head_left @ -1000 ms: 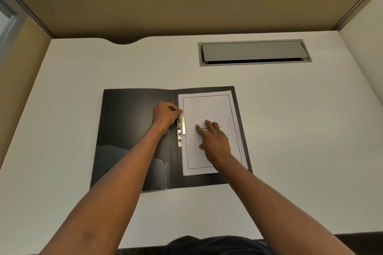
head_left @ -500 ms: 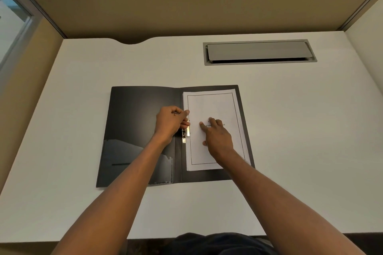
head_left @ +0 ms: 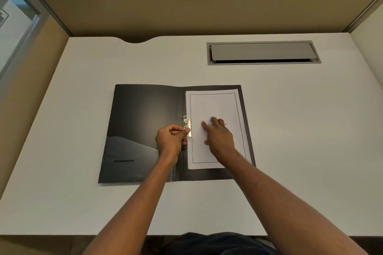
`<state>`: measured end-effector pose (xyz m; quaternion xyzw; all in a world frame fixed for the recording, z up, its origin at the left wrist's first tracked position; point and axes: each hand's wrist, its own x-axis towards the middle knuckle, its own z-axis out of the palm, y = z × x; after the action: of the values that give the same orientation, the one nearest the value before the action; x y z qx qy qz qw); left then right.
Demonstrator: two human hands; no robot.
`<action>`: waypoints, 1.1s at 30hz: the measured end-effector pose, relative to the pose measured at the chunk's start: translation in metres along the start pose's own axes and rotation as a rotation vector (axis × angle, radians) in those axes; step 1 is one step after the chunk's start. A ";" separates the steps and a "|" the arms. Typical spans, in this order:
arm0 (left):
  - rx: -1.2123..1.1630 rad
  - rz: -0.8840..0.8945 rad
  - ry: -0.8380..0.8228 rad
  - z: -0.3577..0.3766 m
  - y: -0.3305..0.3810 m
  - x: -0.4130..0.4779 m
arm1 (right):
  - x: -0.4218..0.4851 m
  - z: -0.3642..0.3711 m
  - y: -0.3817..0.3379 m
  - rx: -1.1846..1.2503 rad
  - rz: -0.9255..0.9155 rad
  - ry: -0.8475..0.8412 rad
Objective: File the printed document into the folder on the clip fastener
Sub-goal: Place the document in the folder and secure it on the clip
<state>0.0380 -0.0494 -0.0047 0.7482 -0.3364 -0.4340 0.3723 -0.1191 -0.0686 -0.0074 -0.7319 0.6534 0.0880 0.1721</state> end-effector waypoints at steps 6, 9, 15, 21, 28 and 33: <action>0.109 -0.013 0.014 -0.004 -0.017 0.000 | 0.001 -0.001 0.000 -0.007 -0.002 -0.002; 0.149 -0.013 0.014 -0.002 -0.020 0.000 | 0.000 -0.001 0.000 -0.011 -0.001 -0.004; 0.213 -0.014 0.022 0.001 -0.021 0.003 | 0.000 -0.002 -0.001 -0.007 -0.001 0.001; 0.279 -0.002 0.028 0.003 -0.020 0.004 | 0.000 -0.003 -0.001 -0.005 -0.006 0.008; 0.311 -0.020 0.010 0.002 -0.016 0.006 | -0.001 -0.003 0.000 -0.002 -0.010 0.012; 0.285 -0.054 -0.008 -0.003 -0.017 0.009 | -0.001 -0.003 0.000 -0.005 -0.016 0.011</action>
<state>0.0467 -0.0478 -0.0215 0.8006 -0.3757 -0.3947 0.2492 -0.1199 -0.0685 -0.0040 -0.7381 0.6481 0.0846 0.1674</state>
